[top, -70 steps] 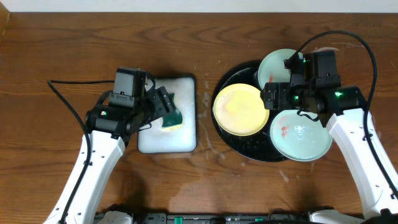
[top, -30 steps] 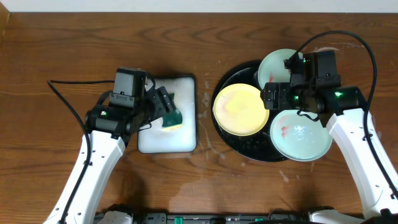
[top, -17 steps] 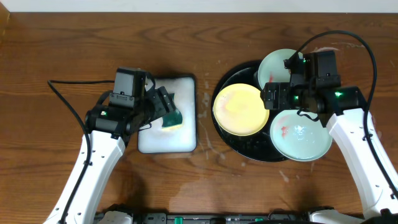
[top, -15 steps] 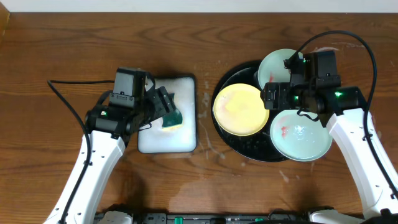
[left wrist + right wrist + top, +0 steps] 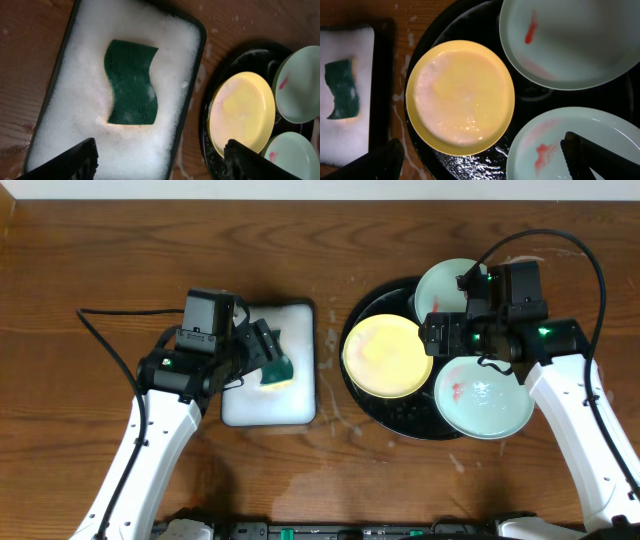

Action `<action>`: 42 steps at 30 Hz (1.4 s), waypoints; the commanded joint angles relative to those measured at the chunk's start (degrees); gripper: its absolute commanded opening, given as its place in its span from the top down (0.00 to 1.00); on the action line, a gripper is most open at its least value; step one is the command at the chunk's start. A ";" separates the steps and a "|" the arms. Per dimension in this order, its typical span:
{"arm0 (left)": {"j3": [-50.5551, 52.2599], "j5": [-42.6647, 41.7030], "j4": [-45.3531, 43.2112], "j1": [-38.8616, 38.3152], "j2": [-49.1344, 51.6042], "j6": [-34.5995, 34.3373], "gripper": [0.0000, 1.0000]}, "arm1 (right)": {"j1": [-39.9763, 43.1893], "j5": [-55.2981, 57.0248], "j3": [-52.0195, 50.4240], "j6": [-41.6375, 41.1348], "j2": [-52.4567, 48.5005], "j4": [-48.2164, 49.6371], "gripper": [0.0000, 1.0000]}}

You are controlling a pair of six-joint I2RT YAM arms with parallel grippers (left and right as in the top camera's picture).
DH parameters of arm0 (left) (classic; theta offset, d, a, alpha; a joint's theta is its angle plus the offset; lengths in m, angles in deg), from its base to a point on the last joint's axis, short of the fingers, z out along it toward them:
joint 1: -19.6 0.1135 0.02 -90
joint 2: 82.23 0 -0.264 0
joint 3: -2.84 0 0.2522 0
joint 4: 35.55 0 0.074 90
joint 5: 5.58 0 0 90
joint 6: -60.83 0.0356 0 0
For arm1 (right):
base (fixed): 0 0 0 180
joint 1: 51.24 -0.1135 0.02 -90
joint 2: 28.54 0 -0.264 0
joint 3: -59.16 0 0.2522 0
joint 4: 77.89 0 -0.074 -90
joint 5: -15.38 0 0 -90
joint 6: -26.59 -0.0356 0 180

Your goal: Clean dirty plates on tray and stack at the side

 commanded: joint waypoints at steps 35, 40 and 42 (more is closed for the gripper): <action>-0.15 -3.39 -2.95 14.12 0.90 -0.02 0.19 | -0.39 0.72 0.15 -0.79 0.55 -0.07 0.01; -0.13 -9.07 -2.78 13.14 1.68 3.17 0.27 | -0.39 0.72 0.15 -0.81 0.55 -0.04 0.01; -0.13 -9.31 -2.80 11.65 2.78 4.83 0.27 | -0.39 0.72 0.15 -0.79 0.55 -0.07 0.01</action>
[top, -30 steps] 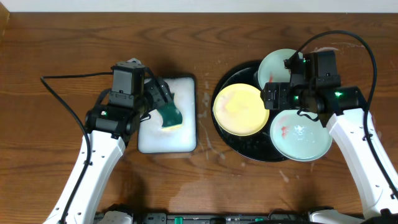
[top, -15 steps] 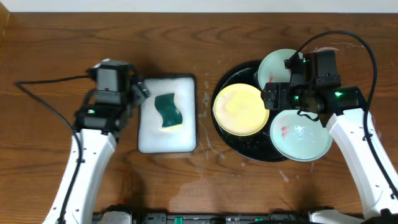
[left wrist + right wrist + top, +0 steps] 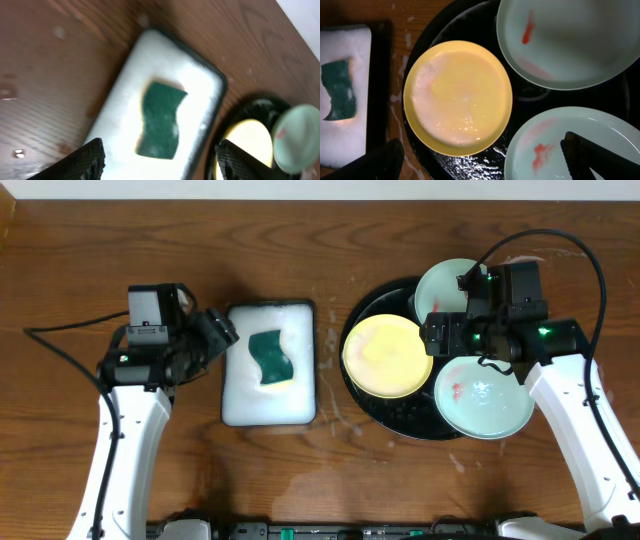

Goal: Clean dirty plates on tray and stack at the side
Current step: 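Move the left gripper back over the green sponge in the foam tray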

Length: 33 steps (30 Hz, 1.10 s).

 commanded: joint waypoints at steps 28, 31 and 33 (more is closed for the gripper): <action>-0.13 6.01 -5.44 -13.70 19.28 6.43 0.30 | -0.39 -10.93 0.15 -5.57 0.55 1.29 0.01; -0.13 6.03 -6.91 -13.68 22.10 6.45 0.30 | -0.39 -13.60 0.15 -5.55 0.55 1.27 0.01; -0.13 6.05 -8.33 -13.68 24.50 6.45 0.30 | -0.39 -13.57 0.15 -5.55 0.55 1.27 0.01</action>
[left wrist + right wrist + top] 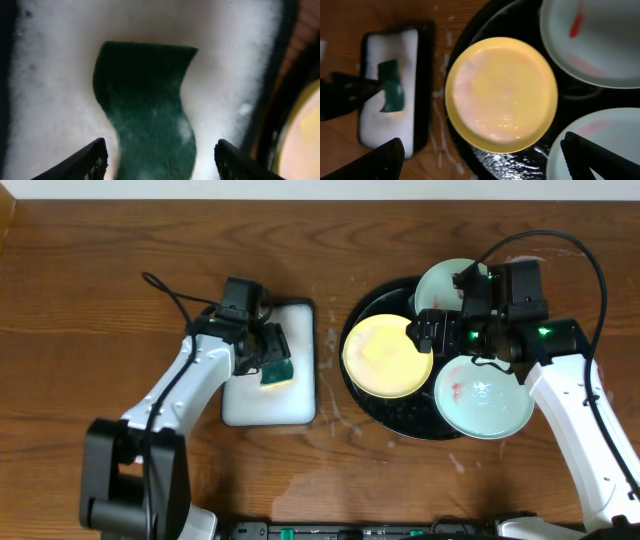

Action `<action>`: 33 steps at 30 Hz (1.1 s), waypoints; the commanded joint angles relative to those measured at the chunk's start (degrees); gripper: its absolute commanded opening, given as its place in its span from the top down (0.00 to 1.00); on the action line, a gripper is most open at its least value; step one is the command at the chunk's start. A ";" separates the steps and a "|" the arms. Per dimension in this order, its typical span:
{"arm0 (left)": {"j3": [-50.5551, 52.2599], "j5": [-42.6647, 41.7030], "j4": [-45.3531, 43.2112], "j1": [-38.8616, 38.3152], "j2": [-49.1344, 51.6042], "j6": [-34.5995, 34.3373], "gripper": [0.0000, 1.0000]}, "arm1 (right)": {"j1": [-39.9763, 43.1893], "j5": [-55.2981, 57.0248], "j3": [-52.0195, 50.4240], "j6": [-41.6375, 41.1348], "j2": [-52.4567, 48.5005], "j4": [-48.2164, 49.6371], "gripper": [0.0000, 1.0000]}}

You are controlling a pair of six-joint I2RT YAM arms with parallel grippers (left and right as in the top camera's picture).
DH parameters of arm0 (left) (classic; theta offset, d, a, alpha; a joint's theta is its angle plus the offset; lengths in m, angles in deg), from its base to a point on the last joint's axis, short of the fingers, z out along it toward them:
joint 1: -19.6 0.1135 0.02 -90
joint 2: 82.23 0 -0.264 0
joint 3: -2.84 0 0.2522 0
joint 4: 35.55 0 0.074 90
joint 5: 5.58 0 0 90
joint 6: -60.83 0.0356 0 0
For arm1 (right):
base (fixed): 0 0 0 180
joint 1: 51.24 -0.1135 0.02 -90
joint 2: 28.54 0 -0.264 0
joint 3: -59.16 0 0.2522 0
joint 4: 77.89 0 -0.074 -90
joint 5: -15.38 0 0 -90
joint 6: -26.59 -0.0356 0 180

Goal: Clean dirty plates on tray and stack at the side
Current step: 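Move the left gripper back over the green sponge in the foam tray, then lower the left gripper and grasp the green sponge in the foam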

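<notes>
A round black tray [372, 395] holds a soapy yellow plate [386, 356] and two pale green plates with red smears, one at the back [442, 280] and one at the front right [484, 397]. A green sponge [150, 115] lies in a foam-filled rectangular tray [270, 405]. My left gripper [159, 159] is open, low over the sponge, its fingers on either side of it. Above the black tray hangs my right gripper [485, 159], open and empty, over the yellow plate's near rim.
The wooden table [100, 260] has wet soap streaks [335, 415] between the foam tray and the black tray. Cables [590, 260] loop behind the right arm.
My left gripper was off the foam tray's left side, high up; now it is down over the sponge, straddling it. The right wrist view has shifted to the left.
At first my left gripper hung open over the sponge in the foam tray. Then it stood off to the tray's left, higher. Now it is low over the sponge again. My right gripper stayed open over the black tray throughout; the plates have not moved.
</notes>
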 commanded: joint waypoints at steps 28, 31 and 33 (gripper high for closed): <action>0.02 5.01 -5.14 -1.81 7.58 -4.26 0.32 | -0.44 -3.32 0.04 -1.03 0.50 -0.68 0.01; 0.35 5.03 -5.14 -1.81 7.63 -4.24 0.31 | -0.44 -3.32 0.04 -1.03 0.50 -0.68 0.01; 0.57 5.03 -5.14 -1.81 7.63 -4.24 0.31 | -0.44 -3.32 0.04 -1.03 0.50 -0.68 0.01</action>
